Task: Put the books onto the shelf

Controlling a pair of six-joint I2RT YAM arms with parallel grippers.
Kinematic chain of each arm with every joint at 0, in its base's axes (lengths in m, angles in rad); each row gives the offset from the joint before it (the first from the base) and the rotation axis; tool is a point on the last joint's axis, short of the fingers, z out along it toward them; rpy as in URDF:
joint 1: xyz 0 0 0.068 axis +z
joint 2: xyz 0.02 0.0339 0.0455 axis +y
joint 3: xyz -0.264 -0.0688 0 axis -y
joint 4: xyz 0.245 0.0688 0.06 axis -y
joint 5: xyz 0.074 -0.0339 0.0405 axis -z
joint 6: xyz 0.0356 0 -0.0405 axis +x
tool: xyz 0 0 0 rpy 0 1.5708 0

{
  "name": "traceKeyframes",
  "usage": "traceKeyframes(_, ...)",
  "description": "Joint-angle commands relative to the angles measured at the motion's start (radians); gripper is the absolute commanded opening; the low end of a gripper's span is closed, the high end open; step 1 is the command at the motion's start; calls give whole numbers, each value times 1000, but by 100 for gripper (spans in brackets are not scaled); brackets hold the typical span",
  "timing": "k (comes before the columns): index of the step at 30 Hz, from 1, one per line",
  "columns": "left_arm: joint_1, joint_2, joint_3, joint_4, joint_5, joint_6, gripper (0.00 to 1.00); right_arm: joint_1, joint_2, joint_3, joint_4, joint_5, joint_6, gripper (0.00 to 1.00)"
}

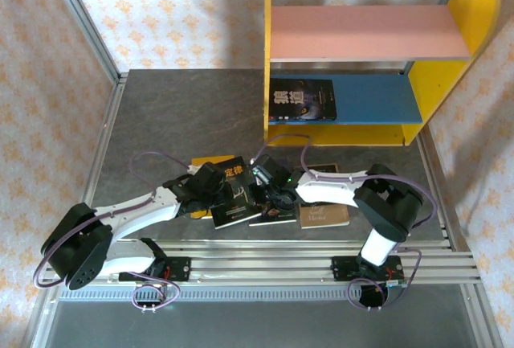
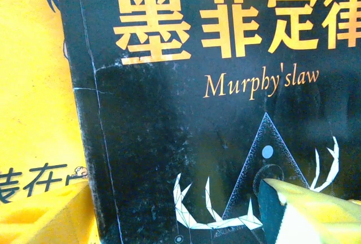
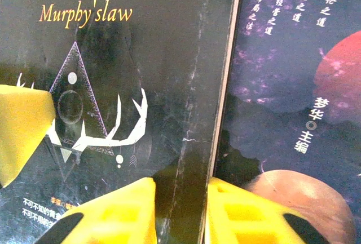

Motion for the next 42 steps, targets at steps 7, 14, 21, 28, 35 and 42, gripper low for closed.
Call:
traceKeyframes(7,-15,8,12,67,38,1,73,14,22,-86,34,10,45,16)
traceKeyframes(14,-64,-125,95,121,58,-20,75,31,32,-93,77,-14,72,15)
traceKeyframes(21,-79,-159,74,132,42,-38,74,32,29,-88,83,-18,72,15)
traceKeyframes(28,-87,-117,-14,384,145,-88,70,31,20,-85,83,-25,68,15)
traceKeyframes(35,-97,-72,17,423,180,-65,65,32,10,-94,88,-26,69,14)
traceKeyframes(42,-99,-104,-9,489,190,-77,64,32,16,-98,97,-36,71,14)
